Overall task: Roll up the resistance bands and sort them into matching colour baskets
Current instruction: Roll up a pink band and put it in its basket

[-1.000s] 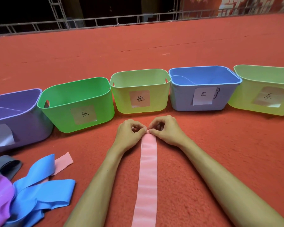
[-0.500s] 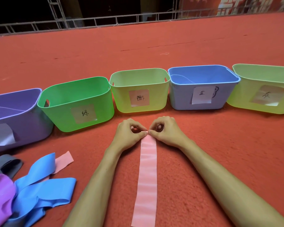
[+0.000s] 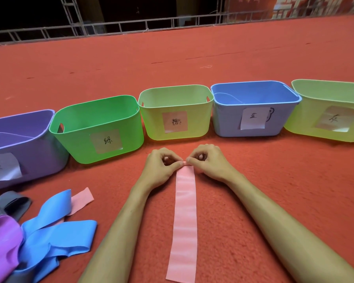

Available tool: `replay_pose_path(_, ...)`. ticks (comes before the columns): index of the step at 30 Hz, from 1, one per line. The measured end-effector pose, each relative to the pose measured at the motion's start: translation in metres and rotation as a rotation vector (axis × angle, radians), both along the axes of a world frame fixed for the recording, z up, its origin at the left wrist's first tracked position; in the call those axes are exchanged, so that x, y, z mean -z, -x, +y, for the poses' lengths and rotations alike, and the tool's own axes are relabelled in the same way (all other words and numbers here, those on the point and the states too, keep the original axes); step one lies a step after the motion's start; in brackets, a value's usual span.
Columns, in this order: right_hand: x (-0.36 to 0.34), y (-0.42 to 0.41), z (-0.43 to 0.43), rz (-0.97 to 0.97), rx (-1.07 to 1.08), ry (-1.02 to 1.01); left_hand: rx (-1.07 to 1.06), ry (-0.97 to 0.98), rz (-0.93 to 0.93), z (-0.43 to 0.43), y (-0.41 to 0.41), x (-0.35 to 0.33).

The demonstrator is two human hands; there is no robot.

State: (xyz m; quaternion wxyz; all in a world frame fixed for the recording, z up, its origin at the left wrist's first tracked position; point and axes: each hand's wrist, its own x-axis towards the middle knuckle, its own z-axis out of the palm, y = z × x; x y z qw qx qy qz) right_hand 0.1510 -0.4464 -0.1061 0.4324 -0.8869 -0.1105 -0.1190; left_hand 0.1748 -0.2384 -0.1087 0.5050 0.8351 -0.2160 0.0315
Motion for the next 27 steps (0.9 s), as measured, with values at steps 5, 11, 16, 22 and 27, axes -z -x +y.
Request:
replay_pose_path(5, 0.0024, 0.0015, 0.0010, -0.044, -0.001, 0.074, 0.002, 0.020, -0.009, 0.0006, 0.0000, 0.0003)
replay_pose_path(11, 0.0065, 0.0006, 0.0027, -0.075, 0.000, 0.088, -0.047, -0.093, -0.027, -0.0003, 0.0002, 0.0009)
replay_pose_path(16, 0.0069, 0.0003, 0.0031, -0.071, 0.004, 0.075, -0.072, -0.117, -0.034, 0.0008, 0.0017, -0.0014)
replay_pose_path(22, 0.0012, -0.0005, 0.0034, -0.026, 0.044, -0.023, -0.042, -0.046, -0.034, 0.0020, 0.0009, -0.0014)
replay_pose_path(27, 0.0033, -0.0006, 0.0029, -0.020, 0.031, 0.020, -0.027, -0.022, -0.019, 0.0036, 0.0004, -0.0022)
